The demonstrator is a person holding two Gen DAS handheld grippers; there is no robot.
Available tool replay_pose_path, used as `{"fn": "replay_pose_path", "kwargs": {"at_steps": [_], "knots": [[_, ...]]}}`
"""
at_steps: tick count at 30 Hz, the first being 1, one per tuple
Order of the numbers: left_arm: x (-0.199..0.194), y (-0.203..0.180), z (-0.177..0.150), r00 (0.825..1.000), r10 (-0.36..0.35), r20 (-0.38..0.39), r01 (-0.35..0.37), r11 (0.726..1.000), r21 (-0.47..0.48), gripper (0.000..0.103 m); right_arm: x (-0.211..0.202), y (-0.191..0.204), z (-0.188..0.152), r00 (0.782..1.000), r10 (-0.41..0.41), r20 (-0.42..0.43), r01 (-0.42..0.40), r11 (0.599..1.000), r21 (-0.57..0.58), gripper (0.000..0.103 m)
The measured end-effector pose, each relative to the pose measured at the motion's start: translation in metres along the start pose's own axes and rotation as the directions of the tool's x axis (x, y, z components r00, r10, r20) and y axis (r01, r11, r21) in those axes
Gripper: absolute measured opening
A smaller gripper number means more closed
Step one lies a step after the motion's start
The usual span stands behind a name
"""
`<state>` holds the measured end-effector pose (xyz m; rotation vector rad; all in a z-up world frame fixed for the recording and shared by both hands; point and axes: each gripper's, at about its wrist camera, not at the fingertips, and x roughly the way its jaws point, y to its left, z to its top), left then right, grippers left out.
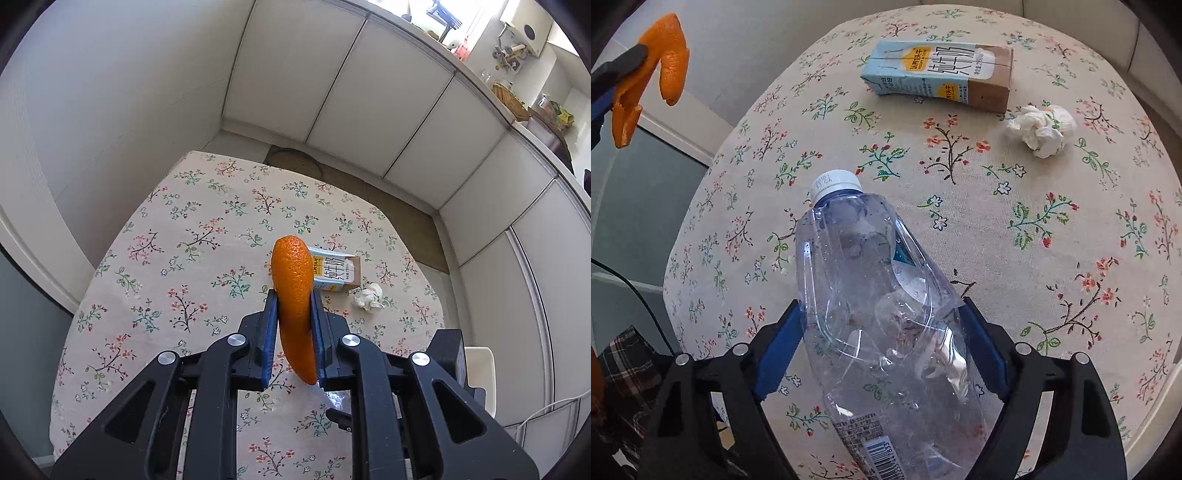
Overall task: Collect trash
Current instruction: 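Lift the bottle with the right gripper while the left gripper lifts the orange peel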
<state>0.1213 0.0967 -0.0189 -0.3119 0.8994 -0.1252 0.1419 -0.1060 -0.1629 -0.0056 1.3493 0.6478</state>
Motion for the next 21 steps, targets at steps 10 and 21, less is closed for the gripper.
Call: {"fn": "replay_pose_path", "kwargs": {"at_steps": [10, 21], "knots": [[0.0, -0.007, 0.002, 1.0, -0.013, 0.019, 0.013, 1.0, 0.003, 0.017, -0.03, 0.0, 0.005, 0.991, 0.059, 0.119, -0.065, 0.997, 0.046, 0.081], [-0.01, -0.025, 0.006, 0.995, -0.07, 0.075, 0.07, 0.998, 0.011, 0.016, -0.123, -0.02, -0.003, 0.898, -0.036, 0.438, -0.036, 0.987, 0.154, 0.081]]}}
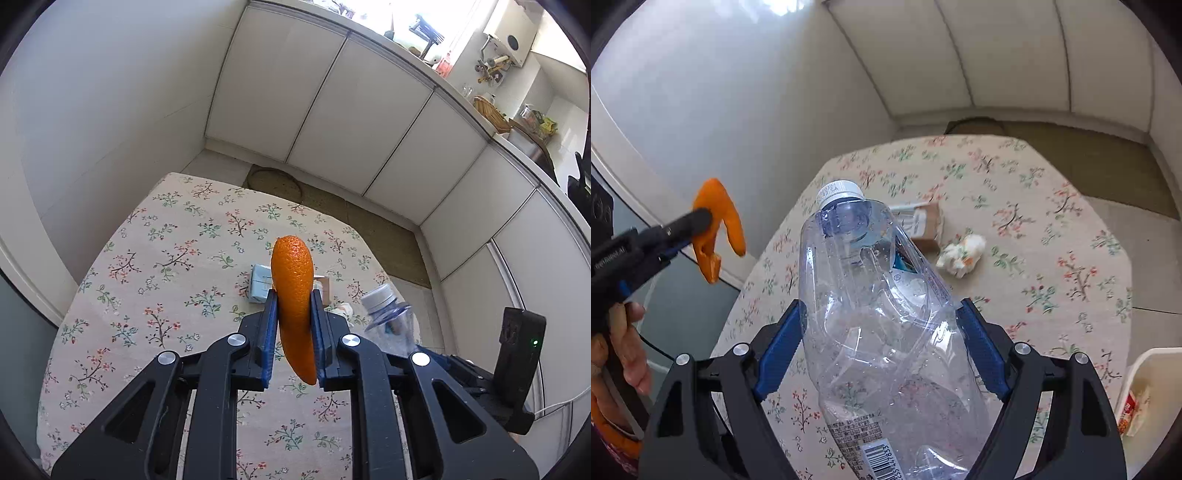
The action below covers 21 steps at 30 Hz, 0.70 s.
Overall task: Collect trash
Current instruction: 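Lift the bottle with the right gripper while the left gripper lifts the orange peel, then carry the bottle and orange peel over the white bin and release both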
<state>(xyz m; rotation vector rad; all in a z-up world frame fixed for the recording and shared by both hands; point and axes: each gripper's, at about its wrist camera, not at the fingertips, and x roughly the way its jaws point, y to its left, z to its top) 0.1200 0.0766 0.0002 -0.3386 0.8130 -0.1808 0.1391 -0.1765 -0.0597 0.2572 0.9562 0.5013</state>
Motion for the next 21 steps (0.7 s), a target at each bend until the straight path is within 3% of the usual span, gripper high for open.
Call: {"fn": "replay_pose_path", "kwargs": {"at_steps": [4, 8, 15, 21], "knots": [[0.002, -0.018, -0.001, 0.999, -0.04, 0.011, 0.04, 0.999, 0.021, 0.017, -0.043, -0.017, 0.005, 0.987, -0.075, 0.144, 0.07, 0.997, 0.039, 0.081], [0.007, -0.042, -0.005, 0.997, -0.08, 0.015, 0.079, 0.996, 0.048, 0.016, -0.089, -0.041, -0.001, 0.951, -0.171, 0.258, 0.152, 0.984, 0.095, 0.081], [0.021, -0.093, -0.019, 0.987, -0.159, -0.003, 0.158, 0.983, 0.091, 0.017, -0.16, -0.093, -0.028, 0.847, -0.384, 0.368, 0.298, 0.915, 0.271, 0.081], [0.036, -0.145, -0.041, 0.974, -0.222, -0.035, 0.225, 0.961, 0.161, 0.016, -0.197, -0.141, -0.061, 0.75, -0.565, 0.345, 0.409, 0.805, 0.429, 0.081]]}}
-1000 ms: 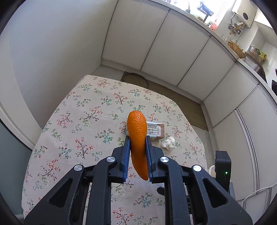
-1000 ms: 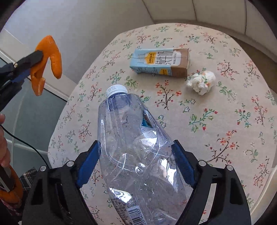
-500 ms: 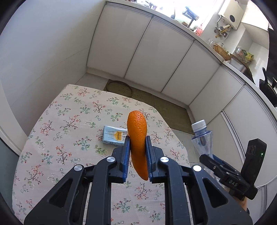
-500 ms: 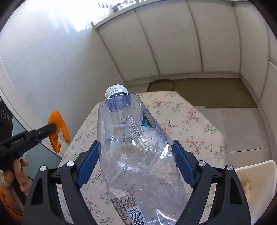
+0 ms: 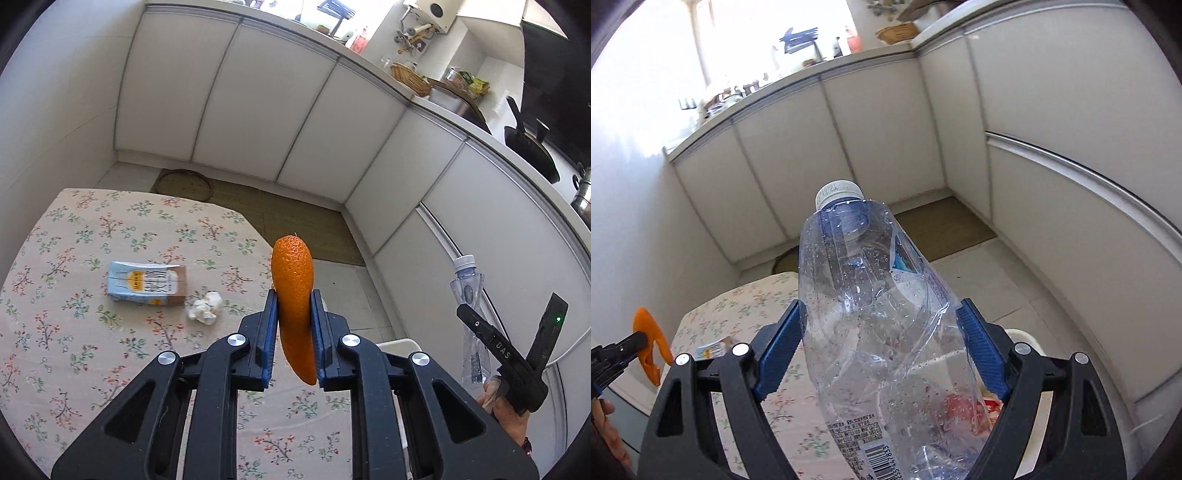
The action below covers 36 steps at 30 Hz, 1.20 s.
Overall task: Collect trash
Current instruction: 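Carry the bottle and orange peel over the white bin and release both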
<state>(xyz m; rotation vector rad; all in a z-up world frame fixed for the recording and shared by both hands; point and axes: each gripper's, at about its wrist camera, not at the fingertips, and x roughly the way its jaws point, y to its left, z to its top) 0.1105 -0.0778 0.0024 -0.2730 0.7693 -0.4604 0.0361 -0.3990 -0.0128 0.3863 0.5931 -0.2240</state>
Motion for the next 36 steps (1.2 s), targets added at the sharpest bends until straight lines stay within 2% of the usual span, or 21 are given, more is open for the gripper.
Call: {"fn": "replay_pose_path", "kwargs": {"at_steps": [3, 9, 14, 22, 28, 36], "knots": [[0.015, -0.021, -0.008, 0.999, -0.029, -0.024, 0.03, 0.999, 0.03, 0.017, 0.002, -0.023, -0.004, 0.997, -0.081, 0.0, 0.081, 0.997, 0.015, 0.081], [0.043, -0.063, -0.026, 0.993, -0.096, -0.064, 0.1, 0.993, 0.07, 0.017, -0.005, -0.054, -0.005, 0.992, -0.127, -0.018, 0.128, 0.991, 0.045, 0.083], [0.058, -0.096, -0.039, 0.986, -0.141, -0.086, 0.15, 0.982, 0.111, 0.017, -0.026, -0.068, -0.004, 0.985, -0.169, 0.036, 0.166, 0.984, 0.063, 0.093], [0.087, -0.139, -0.057, 0.967, -0.215, -0.135, 0.23, 0.968, 0.102, 0.017, -0.053, -0.105, 0.003, 0.965, -0.25, 0.084, 0.242, 0.965, 0.103, 0.096], [0.112, -0.172, -0.068, 0.952, -0.243, -0.186, 0.265, 0.958, 0.109, 0.017, -0.06, -0.133, 0.008, 0.953, -0.293, 0.078, 0.28, 0.948, 0.15, 0.096], [0.141, -0.195, -0.08, 0.938, -0.245, -0.245, 0.276, 0.956, 0.103, 0.018, -0.066, -0.159, 0.009, 0.943, -0.327, 0.069, 0.309, 0.931, 0.194, 0.096]]}}
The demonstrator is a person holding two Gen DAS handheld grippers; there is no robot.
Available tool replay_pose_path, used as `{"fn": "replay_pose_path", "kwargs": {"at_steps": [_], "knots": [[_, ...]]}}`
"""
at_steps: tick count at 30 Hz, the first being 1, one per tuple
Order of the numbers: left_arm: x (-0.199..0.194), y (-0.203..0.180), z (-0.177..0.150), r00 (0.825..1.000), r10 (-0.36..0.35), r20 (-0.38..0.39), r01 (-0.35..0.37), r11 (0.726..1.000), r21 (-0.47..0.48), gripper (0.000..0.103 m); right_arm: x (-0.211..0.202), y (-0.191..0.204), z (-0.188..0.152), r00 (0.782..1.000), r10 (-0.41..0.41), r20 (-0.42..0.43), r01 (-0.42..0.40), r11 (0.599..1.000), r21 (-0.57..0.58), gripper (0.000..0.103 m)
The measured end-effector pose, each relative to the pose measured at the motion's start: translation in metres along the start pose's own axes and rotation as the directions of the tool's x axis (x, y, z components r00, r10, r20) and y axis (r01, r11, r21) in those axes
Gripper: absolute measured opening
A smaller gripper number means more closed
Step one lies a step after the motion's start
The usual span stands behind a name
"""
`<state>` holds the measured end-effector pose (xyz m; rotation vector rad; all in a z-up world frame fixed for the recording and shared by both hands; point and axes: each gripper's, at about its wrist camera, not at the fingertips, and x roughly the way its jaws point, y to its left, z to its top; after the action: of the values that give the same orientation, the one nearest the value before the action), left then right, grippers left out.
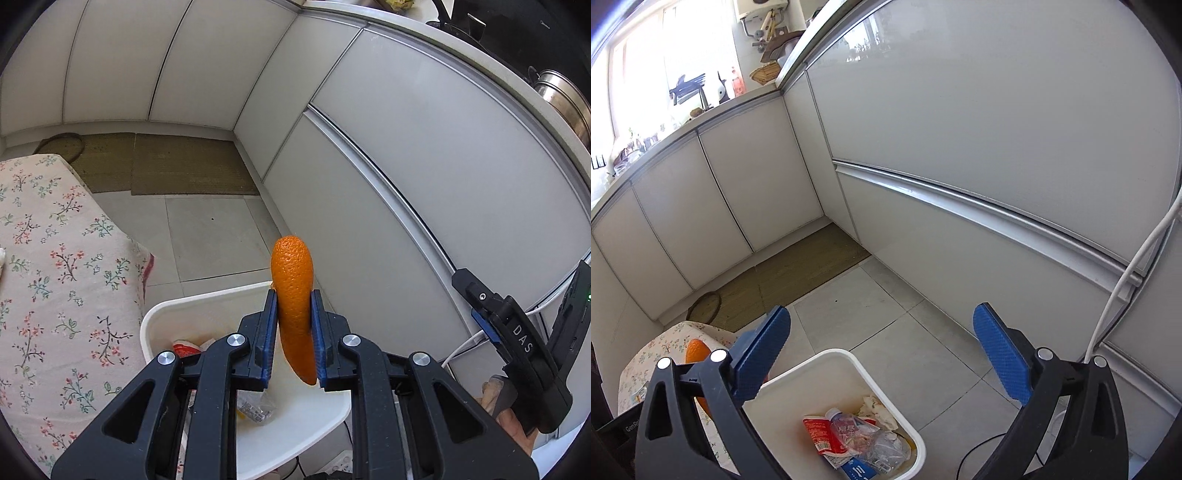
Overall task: Collect trash
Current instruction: 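Carry the bottle and orange peel over the white bin and release both, then grasp the light-blue milk carton with the right gripper and lift it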
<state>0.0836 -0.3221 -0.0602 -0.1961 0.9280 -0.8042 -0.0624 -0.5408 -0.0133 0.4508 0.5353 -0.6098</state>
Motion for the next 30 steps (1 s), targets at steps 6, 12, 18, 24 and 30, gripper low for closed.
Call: {"fn": "replay_pose_path", "kwargs": {"at_steps": [6, 12, 18, 24, 30], "knots": [[0.008, -0.008, -0.002, 1.0, 0.011, -0.014, -0.011, 1.0, 0.008, 0.038, 0.0, 0.001, 0.0, 1.0, -0.001, -0.005, 0.001, 1.0, -0.011, 0.096], [-0.005, -0.008, -0.004, 0.994, 0.103, 0.017, -0.104, 0.993, 0.051, 0.069, 0.003, 0.013, 0.001, 1.0, 0.008, -0.01, -0.008, 0.999, -0.041, 0.096], [-0.036, 0.013, -0.003, 0.952, 0.287, 0.107, -0.295, 0.953, 0.068, 0.096, 0.006, 0.04, -0.004, 0.999, 0.033, -0.022, -0.035, 0.996, -0.082, 0.096], [-0.072, 0.059, 0.001, 0.899, 0.419, 0.124, -0.425, 0.905, 0.024, 0.096, 0.014, 0.1, -0.021, 0.992, 0.092, -0.082, -0.106, 0.976, -0.188, 0.096], [-0.124, 0.135, -0.003, 0.846, 0.522, 0.11, -0.515, 0.853, -0.087, 0.096, 0.021, 0.18, -0.053, 0.972, 0.17, -0.159, -0.212, 0.93, -0.3, 0.096]]}}
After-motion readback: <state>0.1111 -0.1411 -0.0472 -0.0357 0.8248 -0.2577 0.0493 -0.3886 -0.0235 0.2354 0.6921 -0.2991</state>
